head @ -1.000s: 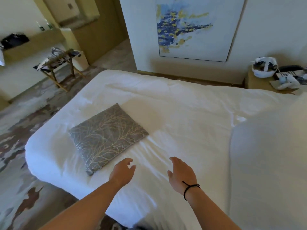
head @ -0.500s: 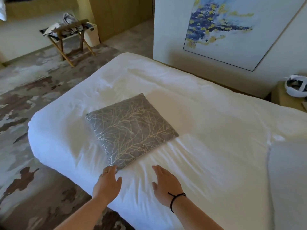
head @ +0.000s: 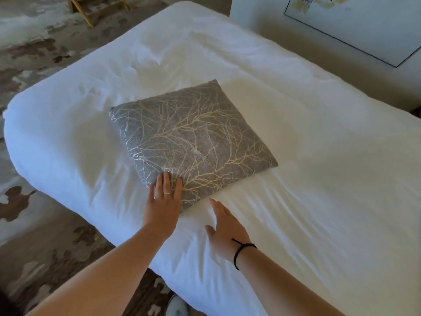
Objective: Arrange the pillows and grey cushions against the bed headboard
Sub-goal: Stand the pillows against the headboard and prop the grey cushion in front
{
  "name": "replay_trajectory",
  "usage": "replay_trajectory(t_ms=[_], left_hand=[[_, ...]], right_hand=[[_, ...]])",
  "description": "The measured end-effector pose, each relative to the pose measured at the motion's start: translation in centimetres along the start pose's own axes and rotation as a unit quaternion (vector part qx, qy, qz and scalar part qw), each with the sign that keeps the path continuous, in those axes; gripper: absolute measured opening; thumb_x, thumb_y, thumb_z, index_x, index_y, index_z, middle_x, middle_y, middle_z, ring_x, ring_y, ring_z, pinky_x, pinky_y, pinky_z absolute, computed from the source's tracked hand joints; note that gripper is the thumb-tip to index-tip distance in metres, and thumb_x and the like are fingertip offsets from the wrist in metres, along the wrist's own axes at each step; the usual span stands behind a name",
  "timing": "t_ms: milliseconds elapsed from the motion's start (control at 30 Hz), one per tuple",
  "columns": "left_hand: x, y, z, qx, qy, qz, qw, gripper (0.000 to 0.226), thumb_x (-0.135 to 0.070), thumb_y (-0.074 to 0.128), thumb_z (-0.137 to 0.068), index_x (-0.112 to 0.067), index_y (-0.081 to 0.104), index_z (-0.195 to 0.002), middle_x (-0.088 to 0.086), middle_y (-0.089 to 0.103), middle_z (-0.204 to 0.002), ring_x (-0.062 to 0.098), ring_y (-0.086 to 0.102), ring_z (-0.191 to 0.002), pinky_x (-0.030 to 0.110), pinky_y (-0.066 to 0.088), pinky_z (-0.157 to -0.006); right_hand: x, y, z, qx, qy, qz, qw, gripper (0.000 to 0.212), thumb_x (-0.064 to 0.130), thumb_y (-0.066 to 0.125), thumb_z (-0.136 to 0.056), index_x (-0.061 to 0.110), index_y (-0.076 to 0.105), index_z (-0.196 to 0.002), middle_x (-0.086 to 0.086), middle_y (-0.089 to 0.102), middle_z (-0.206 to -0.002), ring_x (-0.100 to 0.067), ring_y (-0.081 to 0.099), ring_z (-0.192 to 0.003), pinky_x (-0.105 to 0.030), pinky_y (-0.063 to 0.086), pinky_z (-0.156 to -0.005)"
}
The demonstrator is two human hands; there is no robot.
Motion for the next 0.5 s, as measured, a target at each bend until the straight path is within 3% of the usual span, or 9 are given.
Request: replay_trajectory(t_ms=[67,133,167,300,400,433,500], left_hand=[[-0.4,0.0,-1.4,0.005,0.009,-0.027,1.0,0.065,-0.02,0.044,-0.098,0.0,0.016,-0.153,0.036,0.022,-0.153,0.048,0.024,-0.143,0.054,0.024,-0.117],[-0.6,-1.1,-2.7,0.001,0.005,-0.035,0.999,0.049,-0.011,0.059,-0.089,0.004,0.05,-0.134,0.033,0.056,-0.128,0.042,0.057,-0.118,0.046,0.051,-0.097],[-0.7,-1.7,-3.0,0.011,0.011,-0.042,0.999,0.038,-0.008,0.061,-0.086,0.001,0.06,-0.123,0.024,0.065,-0.115,0.036,0.065,-0.106,0.041,0.056,-0.086],[-0.3,-4.4,-3.3,0.106,0.029,0.007,0.994,0.026,-0.007,0.052,-0.089,-0.017,0.062,-0.111,0.003,0.071,-0.101,0.024,0.067,-0.094,0.032,0.053,-0.074],[-2.0,-9.4,-1.9,0.099,0.04,0.086,0.991,0.02,-0.013,0.052,-0.086,-0.02,0.063,-0.102,0.002,0.07,-0.088,0.025,0.064,-0.082,0.032,0.048,-0.065],[-3.3,-10.9,-1.1,0.097,0.051,0.106,0.988,0.018,-0.015,0.052,-0.085,-0.02,0.064,-0.098,0.001,0.067,-0.082,0.024,0.062,-0.075,0.031,0.046,-0.062],[-6.3,-13.7,1.2,0.113,0.07,0.149,0.98,0.016,-0.016,0.055,-0.081,-0.019,0.064,-0.093,-0.002,0.057,-0.071,0.022,0.054,-0.066,0.03,0.044,-0.057]], right_hand=[[0.0,0.1,-0.5,-0.004,0.012,-0.032,0.999,0.069,0.033,0.049,-0.097,0.04,0.007,-0.152,0.012,0.015,-0.161,-0.015,0.027,-0.144,-0.035,0.035,-0.111],[0.0,0.0,-1.1,-0.012,0.027,-0.064,0.997,0.069,0.035,0.049,-0.096,0.041,0.008,-0.151,0.013,0.02,-0.16,-0.014,0.032,-0.142,-0.033,0.038,-0.108],[0.0,-0.1,-1.4,-0.013,0.041,-0.082,0.996,0.069,0.037,0.05,-0.096,0.041,0.008,-0.151,0.012,0.024,-0.159,-0.015,0.036,-0.139,-0.032,0.04,-0.105],[0.1,-1.5,-2.0,-0.024,0.146,-0.229,0.962,0.075,0.051,0.054,-0.092,0.036,0.012,-0.153,0.004,0.036,-0.154,-0.018,0.054,-0.117,-0.027,0.048,-0.082],[0.9,-2.8,-1.4,-0.038,0.236,-0.414,0.879,0.081,0.056,0.064,-0.085,0.021,0.029,-0.15,-0.009,0.057,-0.134,-0.022,0.058,-0.11,-0.035,0.049,-0.087],[1.3,-3.3,-0.8,-0.038,0.254,-0.492,0.832,0.073,0.052,0.069,-0.083,0.015,0.044,-0.141,-0.01,0.066,-0.119,-0.022,0.062,-0.102,-0.037,0.052,-0.083],[1.6,-4.9,1.1,-0.054,0.267,-0.603,0.75,0.038,0.032,0.08,-0.078,0.005,0.068,-0.102,-0.01,0.072,-0.089,-0.021,0.068,-0.077,-0.033,0.055,-0.061]])
Point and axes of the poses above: each hand's wrist, its own z-axis away from the middle knuckle, its own y-axis out of the palm, x = y × z, the point moved 5 cm from there along -z, towards the middle knuckle
